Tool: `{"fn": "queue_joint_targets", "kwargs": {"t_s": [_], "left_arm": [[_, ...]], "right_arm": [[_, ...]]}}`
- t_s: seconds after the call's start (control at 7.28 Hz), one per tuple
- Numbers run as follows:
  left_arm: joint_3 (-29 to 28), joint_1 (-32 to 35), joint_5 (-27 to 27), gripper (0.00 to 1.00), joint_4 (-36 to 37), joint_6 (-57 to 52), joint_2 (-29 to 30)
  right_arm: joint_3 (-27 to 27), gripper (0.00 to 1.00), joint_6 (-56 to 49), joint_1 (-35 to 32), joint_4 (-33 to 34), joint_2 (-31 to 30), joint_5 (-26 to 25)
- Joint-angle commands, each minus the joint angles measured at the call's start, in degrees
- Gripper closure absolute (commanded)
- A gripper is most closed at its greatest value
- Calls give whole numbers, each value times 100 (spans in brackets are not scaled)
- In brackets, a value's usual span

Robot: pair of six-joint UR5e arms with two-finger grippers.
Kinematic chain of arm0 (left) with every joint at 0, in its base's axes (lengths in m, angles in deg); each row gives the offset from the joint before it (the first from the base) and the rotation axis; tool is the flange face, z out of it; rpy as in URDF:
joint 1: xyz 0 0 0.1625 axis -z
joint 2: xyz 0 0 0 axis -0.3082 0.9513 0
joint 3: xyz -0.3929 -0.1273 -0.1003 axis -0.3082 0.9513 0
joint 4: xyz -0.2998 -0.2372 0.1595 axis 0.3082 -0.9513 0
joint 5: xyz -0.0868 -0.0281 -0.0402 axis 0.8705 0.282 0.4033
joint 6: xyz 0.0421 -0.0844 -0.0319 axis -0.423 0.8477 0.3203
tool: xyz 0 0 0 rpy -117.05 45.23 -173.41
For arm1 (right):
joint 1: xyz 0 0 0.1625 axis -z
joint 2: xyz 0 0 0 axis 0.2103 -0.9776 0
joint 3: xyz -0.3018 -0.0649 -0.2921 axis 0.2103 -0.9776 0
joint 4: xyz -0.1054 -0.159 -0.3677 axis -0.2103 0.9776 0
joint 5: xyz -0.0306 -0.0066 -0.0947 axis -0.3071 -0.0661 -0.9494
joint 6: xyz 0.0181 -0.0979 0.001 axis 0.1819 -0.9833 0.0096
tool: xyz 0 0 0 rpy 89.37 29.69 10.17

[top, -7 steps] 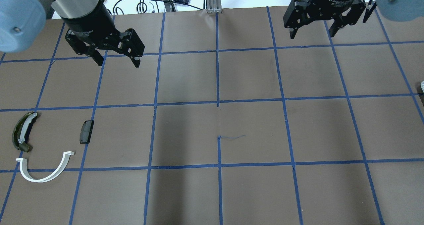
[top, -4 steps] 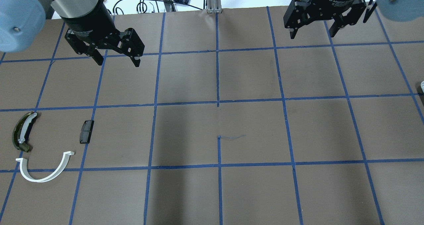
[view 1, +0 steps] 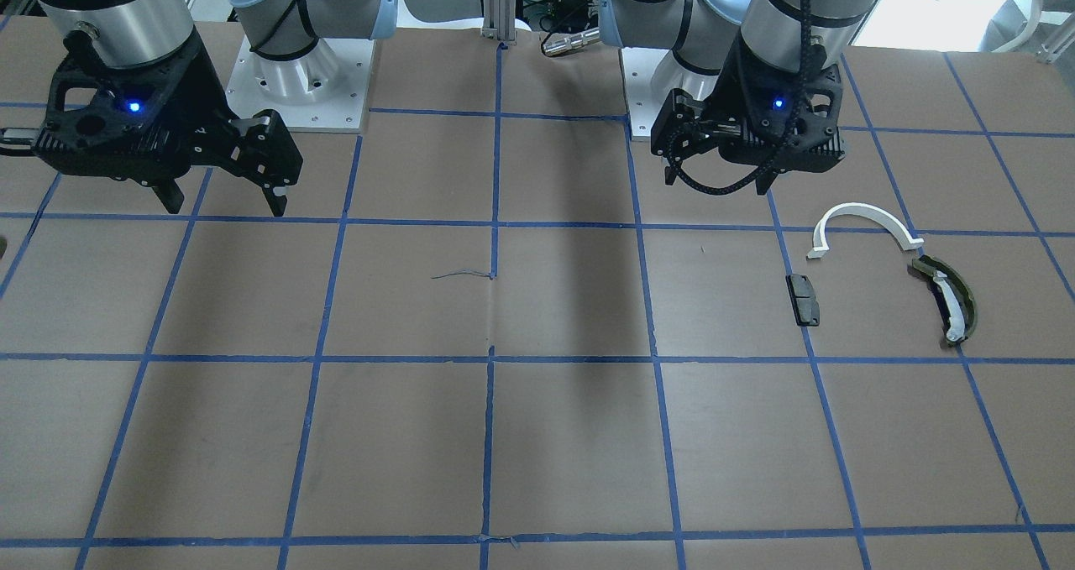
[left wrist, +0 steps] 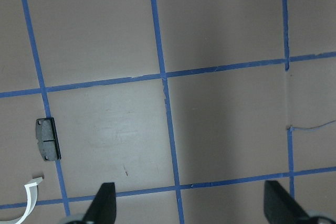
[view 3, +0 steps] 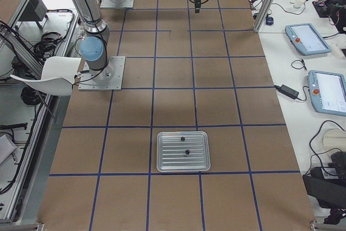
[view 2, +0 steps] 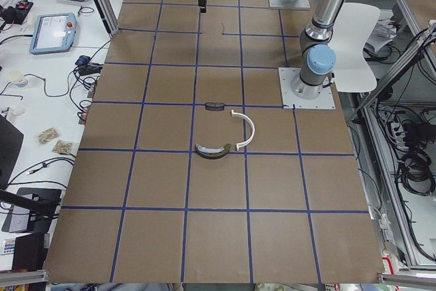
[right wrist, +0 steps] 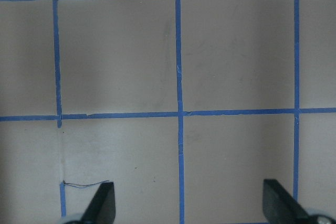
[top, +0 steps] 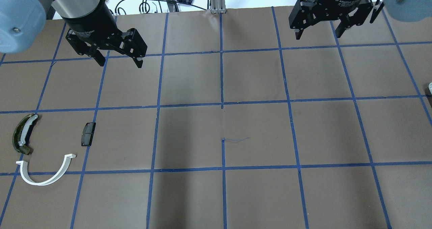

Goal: Place bearing gear from tray to pile

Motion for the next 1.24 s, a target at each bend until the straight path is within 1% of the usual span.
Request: {"fn": "queue_joint_targets", "kwargs": {"t_s": [0.0, 0.14, 0.27, 0.41, 0.55, 0.69, 0.82, 0.96, 1.1], "left_arm": [[4, 0, 0, 0, 0, 0, -10], [12, 0, -9, 0, 0, 0, -28], [13, 0, 0, 0, 0, -9, -19], [13, 0, 0, 0, 0, 0, -28], [13, 0, 0, 0, 0, -9, -28], [13, 0, 0, 0, 0, 0, -28], [13, 0, 0, 0, 0, 0, -28], [13, 0, 0, 0, 0, -9, -28], [13, 0, 0, 0, 0, 0, -28]], "right_arm": [[-100, 0, -210, 171, -110, 21, -60], [-240, 0, -524, 347, -137, 30, -95], [-476, 0, -641, 801, -546, 22, -130], [-652, 0, -1094, 1475, -716, 30, -157], [-715, 0, -1456, 2126, -726, 22, -122], [-698, 0, -1990, 2620, -787, 30, -122], [-672, 0, -3153, 3042, -823, 65, -296], [-637, 0, -4356, 3569, -797, 179, -350], [-637, 0, -4769, 4166, -779, 423, -237]]}}
